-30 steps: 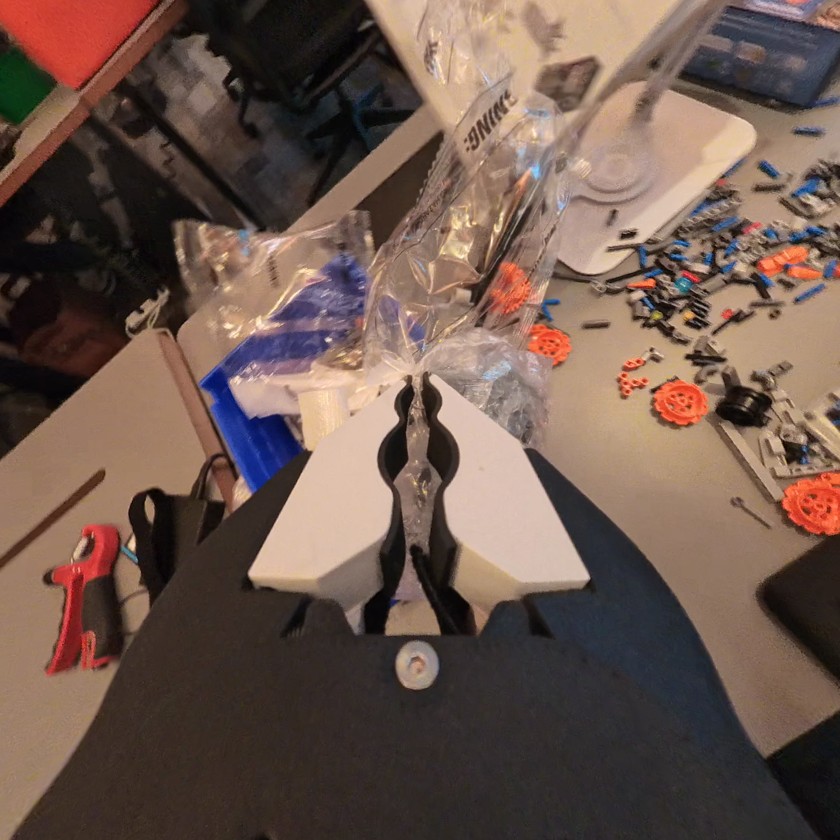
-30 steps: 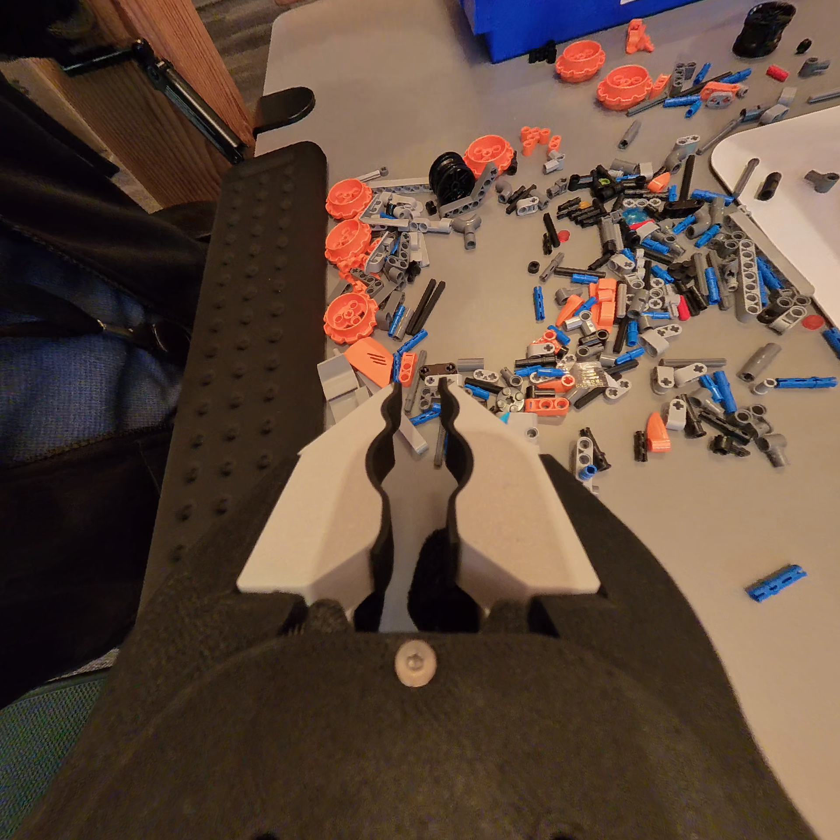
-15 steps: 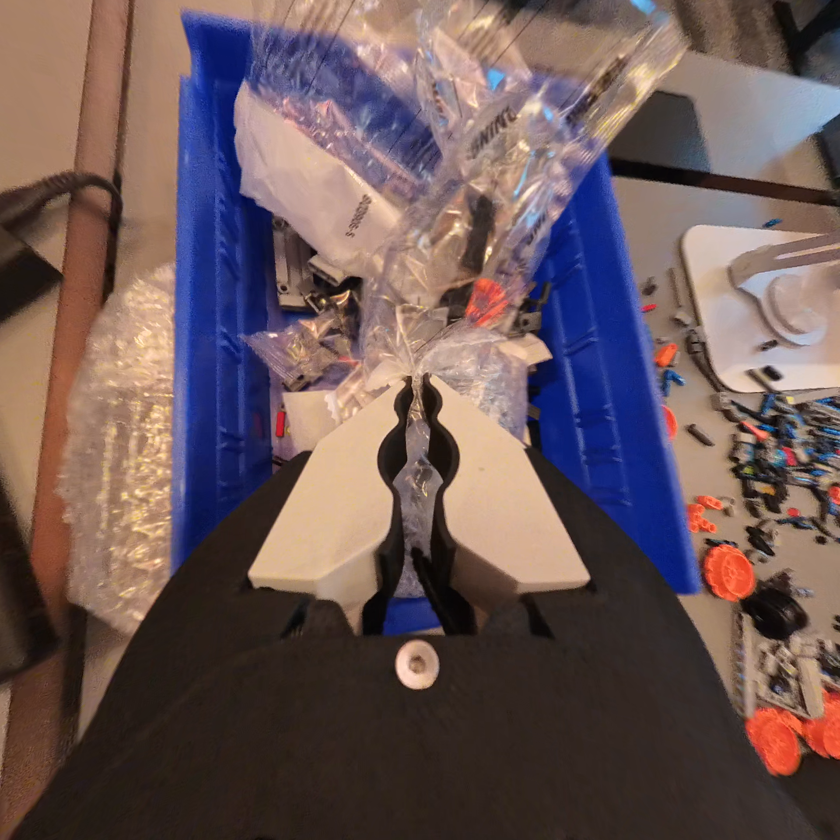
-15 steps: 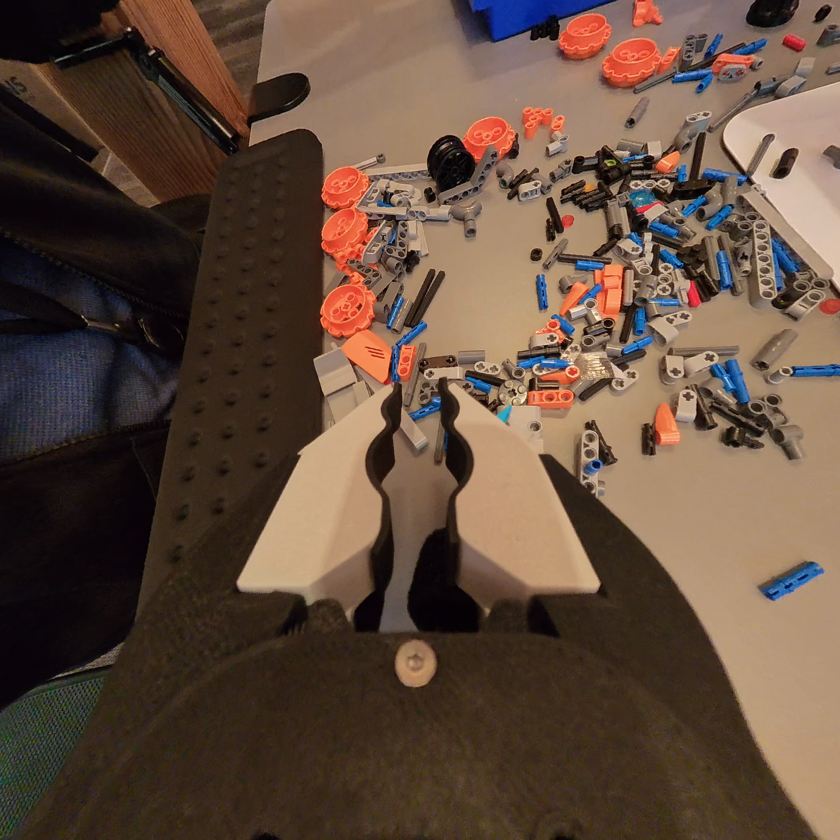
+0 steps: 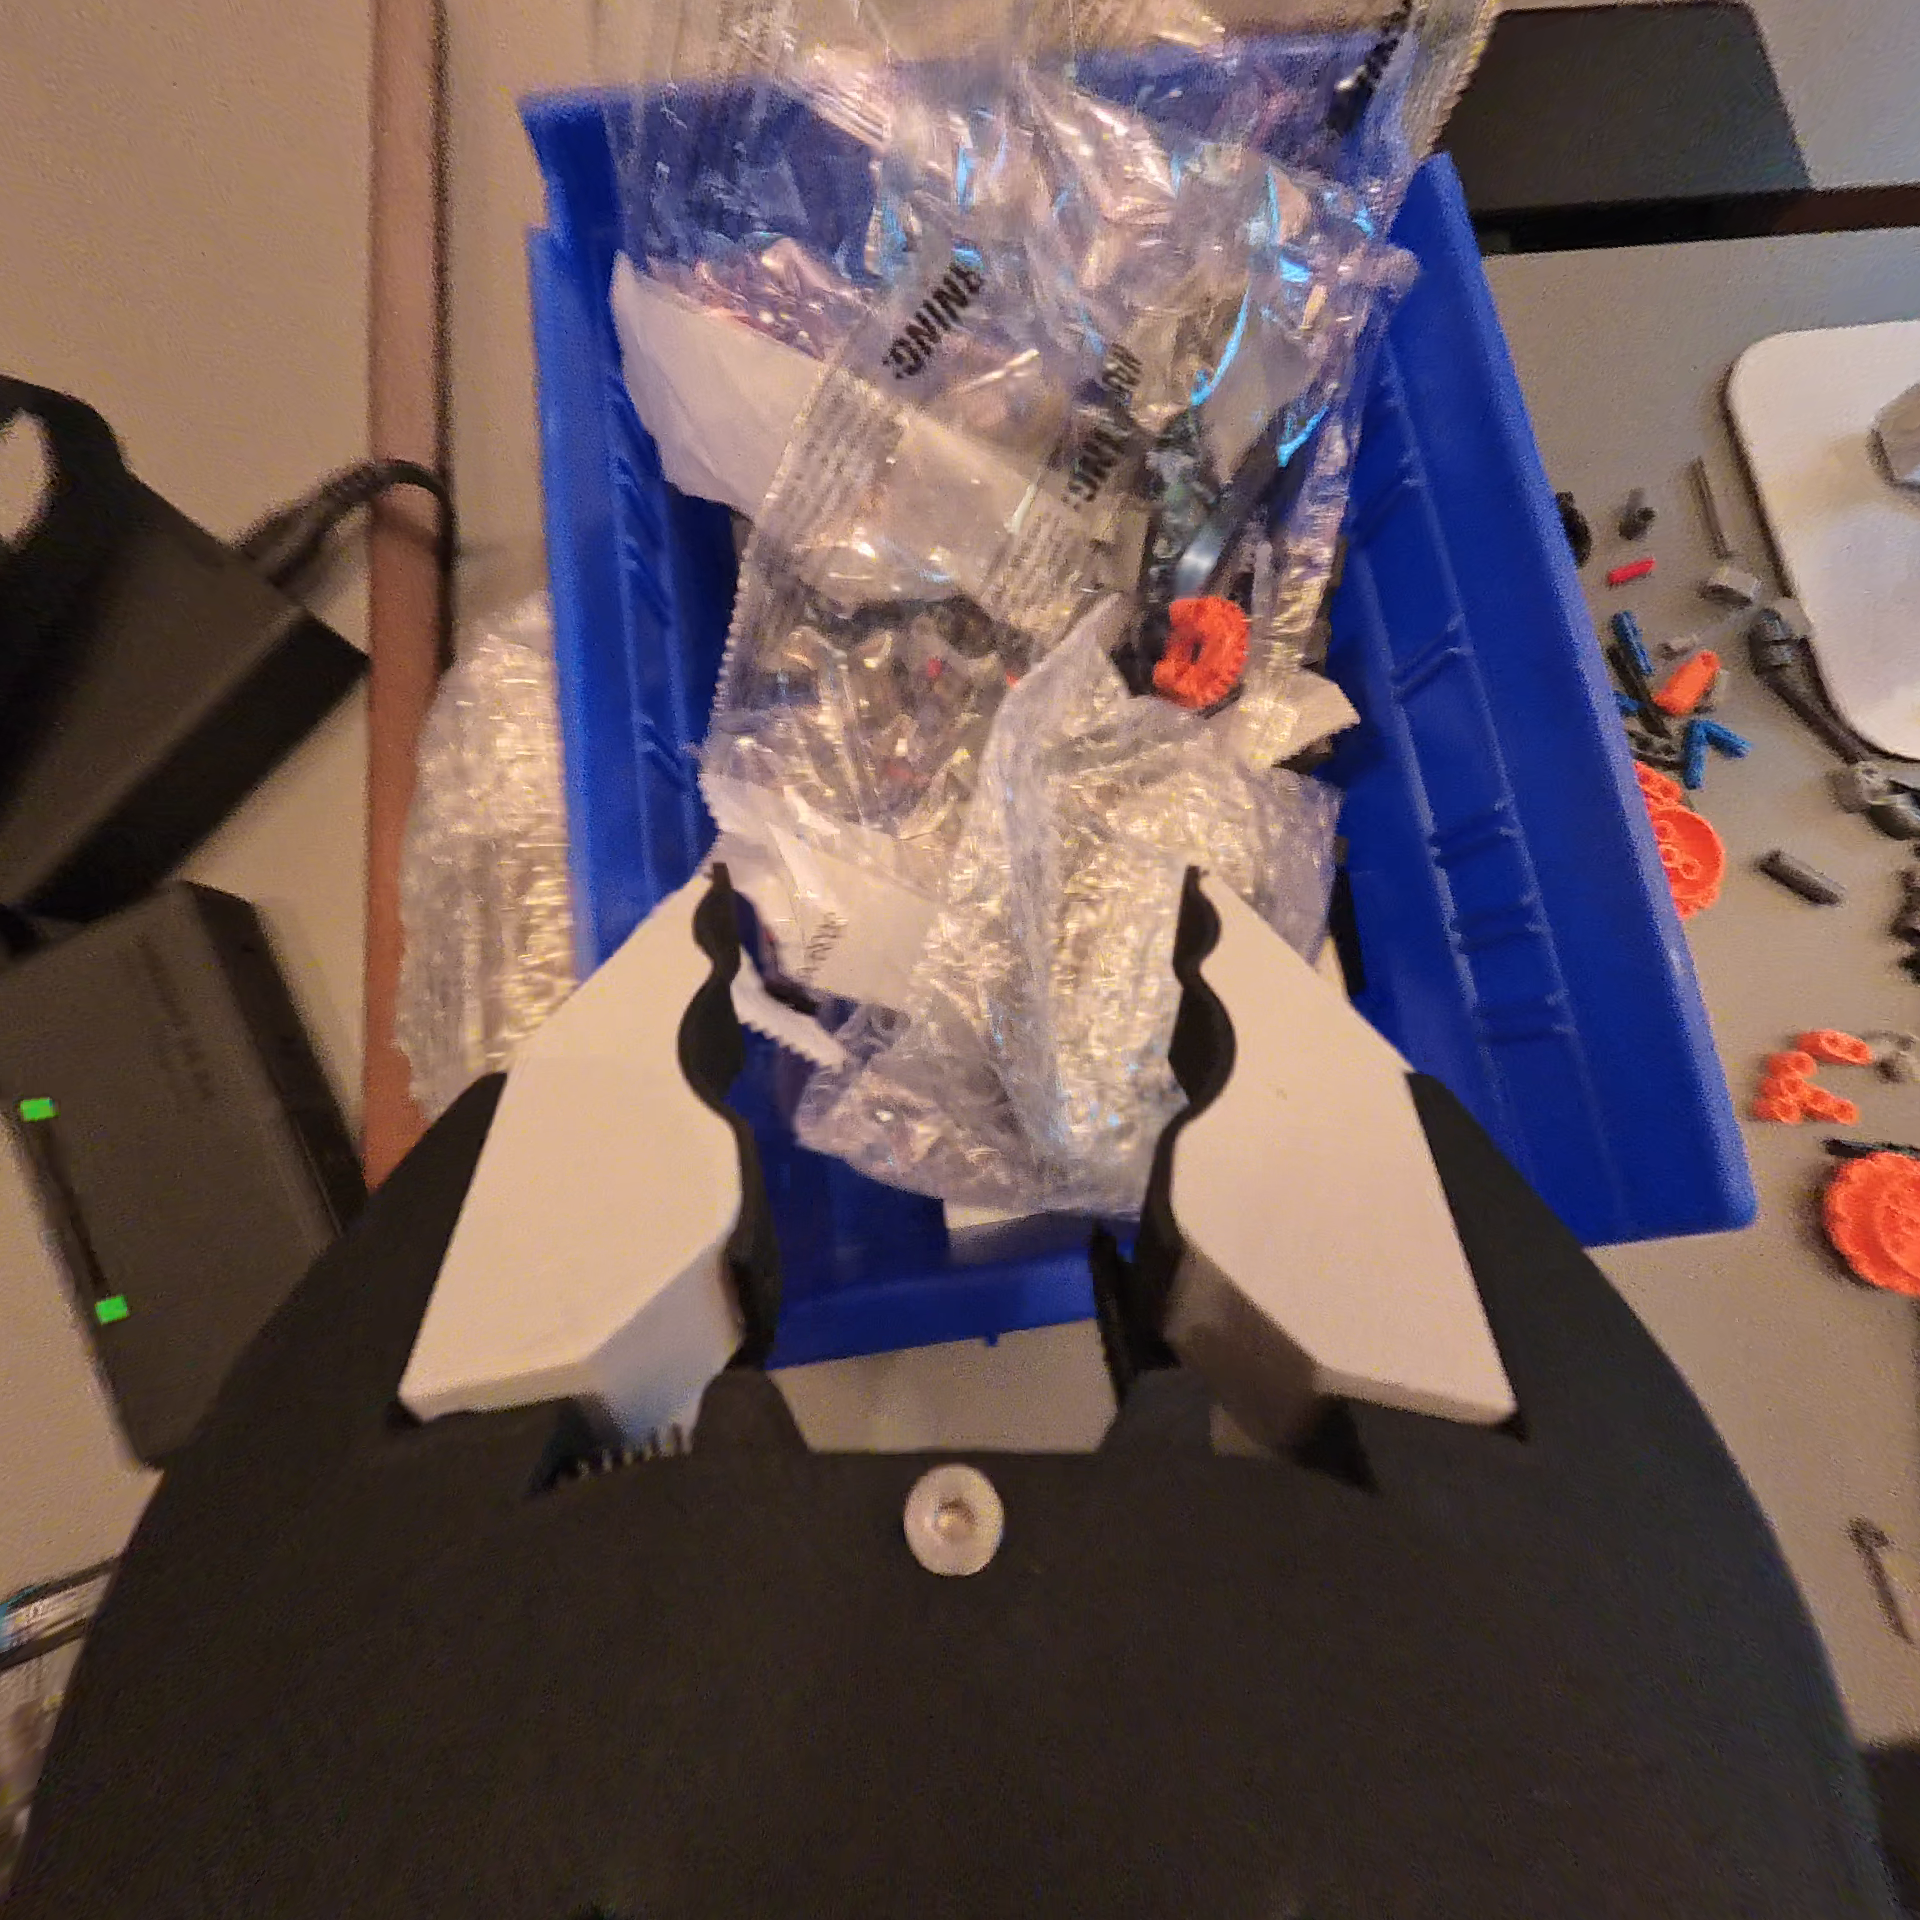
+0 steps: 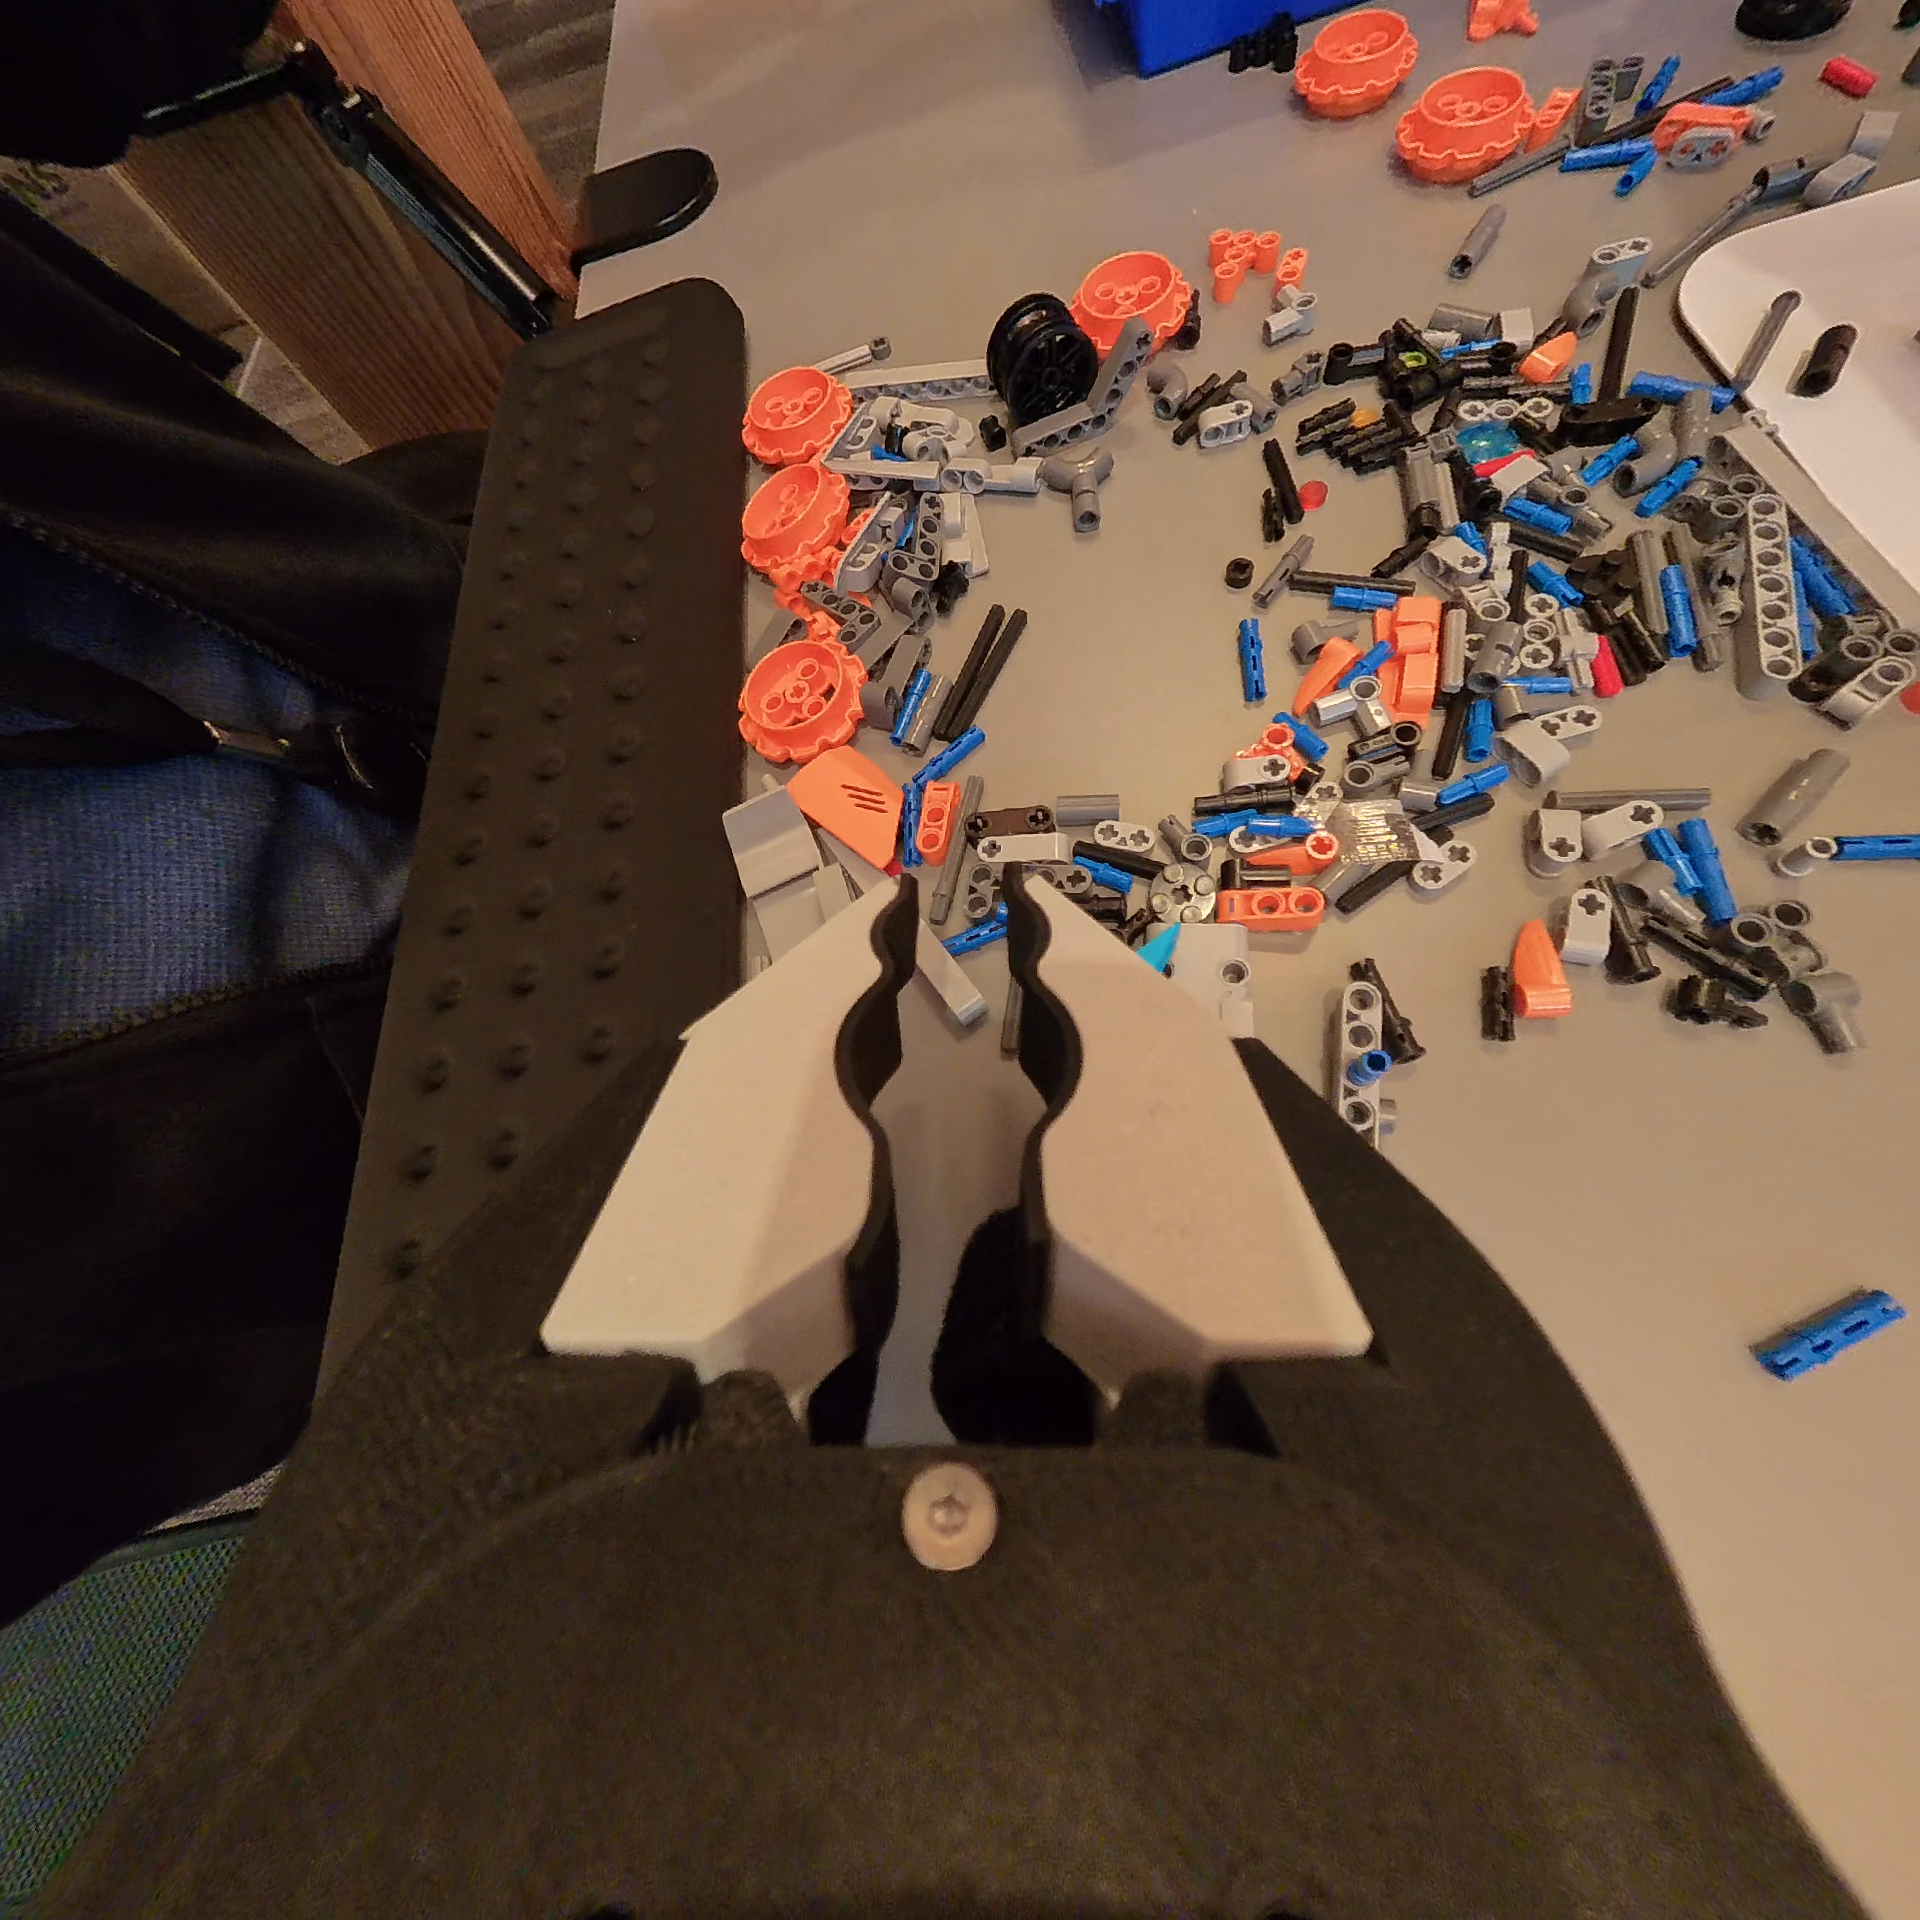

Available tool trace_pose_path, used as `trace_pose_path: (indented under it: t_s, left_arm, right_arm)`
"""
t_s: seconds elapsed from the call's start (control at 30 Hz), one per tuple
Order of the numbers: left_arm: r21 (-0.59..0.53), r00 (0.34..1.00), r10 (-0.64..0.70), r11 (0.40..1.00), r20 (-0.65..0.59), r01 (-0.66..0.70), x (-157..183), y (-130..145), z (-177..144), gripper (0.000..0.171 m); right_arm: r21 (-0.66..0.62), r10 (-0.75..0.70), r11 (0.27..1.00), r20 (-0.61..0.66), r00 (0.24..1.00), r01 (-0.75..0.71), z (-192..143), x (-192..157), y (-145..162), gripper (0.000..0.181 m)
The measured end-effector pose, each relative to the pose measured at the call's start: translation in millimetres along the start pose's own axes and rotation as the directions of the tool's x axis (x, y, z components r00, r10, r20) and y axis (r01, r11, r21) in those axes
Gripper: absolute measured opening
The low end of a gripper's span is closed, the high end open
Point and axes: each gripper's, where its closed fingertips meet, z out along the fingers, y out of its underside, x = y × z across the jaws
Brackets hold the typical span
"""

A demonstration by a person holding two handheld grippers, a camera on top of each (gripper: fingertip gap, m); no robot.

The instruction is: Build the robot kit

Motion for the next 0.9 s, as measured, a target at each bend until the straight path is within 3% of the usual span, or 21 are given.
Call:
trace_pose_path:
  t_s: [0.07,0.13,0.23,0.33,0.43,0.63,0.77,0.9]
  left_arm:
    - [0.048,0.993,0.066,0.996,0.099,-0.071,-9.1,-10.0,-15.0,0.080]
    - [0.107,0.983,0.141,0.982,0.113,-0.154,7.8,-25.9,-33.8,0.074]
    - [0.185,0.943,0.332,0.926,0.014,-0.329,77.6,-49.5,-44.5,0.061]
    - [0.162,0.893,0.433,0.896,-0.122,-0.412,148.0,-56.9,-25.2,0.054]
    - [0.148,0.897,0.378,0.924,-0.230,-0.352,195.0,-66.4,9.4,0.049]
    - [-0.015,0.939,0.232,0.970,-0.253,-0.244,219.2,-56.2,75.3,0.055]
    - [0.033,0.949,0.239,0.971,-0.207,-0.237,242.1,-47.4,85.8,0.056]
    - [0.101,0.971,0.200,0.977,-0.128,-0.188,244.5,-50.5,104.1,0.056]
  right_arm:
    - [0.004,0.003,1.000,-0.005,1.000,-0.003,-0.9,1.1,-0.3,0.015]
    - [0.007,0.005,1.000,-0.006,1.000,-0.005,-1.0,1.7,-0.5,0.015]
    - [-0.003,0.004,1.000,0.003,1.000,-0.004,1.3,0.9,0.9,0.015]
    - [-0.002,0.008,1.000,0.006,1.000,-0.007,1.9,1.1,1.4,0.015]
    - [0.006,0.008,1.000,0.001,1.000,-0.008,0.2,1.9,0.5,0.015]
    - [0.013,0.001,1.000,0.006,1.000,-0.001,-1.7,-0.2,-0.4,0.016]
    - [0.016,-0.012,1.000,0.017,1.000,0.012,-1.6,-4.0,-2.0,0.015]
    - [0.008,-0.025,1.000,0.030,0.999,0.025,0.8,-8.7,-1.6,0.016]
